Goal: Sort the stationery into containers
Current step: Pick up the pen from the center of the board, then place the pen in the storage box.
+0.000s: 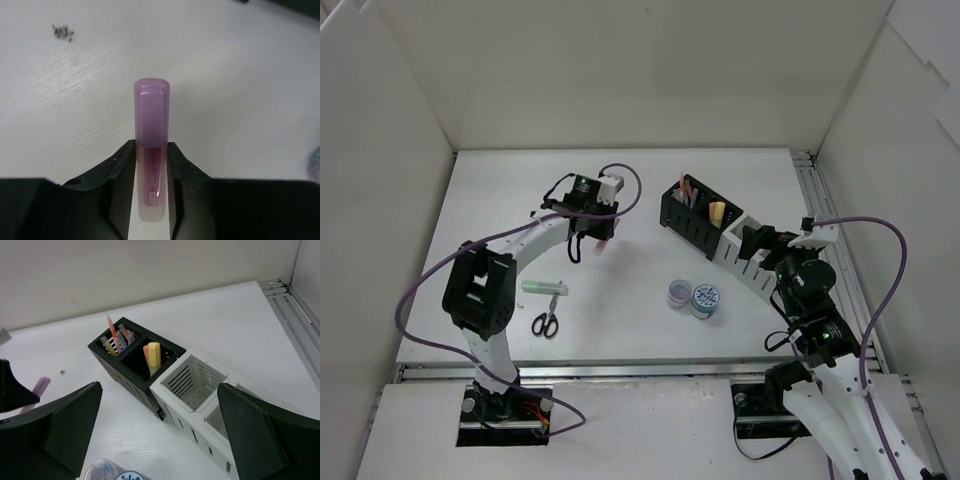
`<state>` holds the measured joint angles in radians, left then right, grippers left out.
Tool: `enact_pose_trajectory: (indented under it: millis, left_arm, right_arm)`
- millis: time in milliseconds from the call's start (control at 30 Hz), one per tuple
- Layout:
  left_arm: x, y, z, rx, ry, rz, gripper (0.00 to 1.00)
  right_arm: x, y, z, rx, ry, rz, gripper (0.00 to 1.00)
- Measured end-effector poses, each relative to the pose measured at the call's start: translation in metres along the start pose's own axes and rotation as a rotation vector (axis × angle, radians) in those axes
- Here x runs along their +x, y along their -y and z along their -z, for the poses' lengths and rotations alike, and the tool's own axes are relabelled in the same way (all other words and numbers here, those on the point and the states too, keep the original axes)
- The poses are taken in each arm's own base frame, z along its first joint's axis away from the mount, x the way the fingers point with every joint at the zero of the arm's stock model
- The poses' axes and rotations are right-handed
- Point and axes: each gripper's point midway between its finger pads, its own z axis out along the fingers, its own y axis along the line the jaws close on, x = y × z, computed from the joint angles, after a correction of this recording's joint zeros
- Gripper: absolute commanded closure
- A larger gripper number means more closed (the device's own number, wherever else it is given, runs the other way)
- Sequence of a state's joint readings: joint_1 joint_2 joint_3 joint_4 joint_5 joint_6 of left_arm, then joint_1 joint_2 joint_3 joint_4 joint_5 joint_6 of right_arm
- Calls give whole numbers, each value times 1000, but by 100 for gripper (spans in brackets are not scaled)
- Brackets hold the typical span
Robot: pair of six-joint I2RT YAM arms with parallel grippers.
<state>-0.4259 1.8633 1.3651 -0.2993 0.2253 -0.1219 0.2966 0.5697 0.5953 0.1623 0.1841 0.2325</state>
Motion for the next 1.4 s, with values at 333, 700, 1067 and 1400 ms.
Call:
enact_pose_trajectory:
  millis: [333,700,1067,1400]
  left_arm:
    - [-131,116,64,291,415,-124,100]
    - [-226,239,56,553,697,-155,93]
    - [-200,266,-22,499,673,-115,88]
    - [-180,250,-45,404,675,-90,31]
  right_arm:
    - [-8,23,34,70,100,-77,2]
    - [-2,49,55,171,142,-118,2]
    - [3,53,55,194,124,-112,2]
    - [10,53,50,203,92,-99,2]
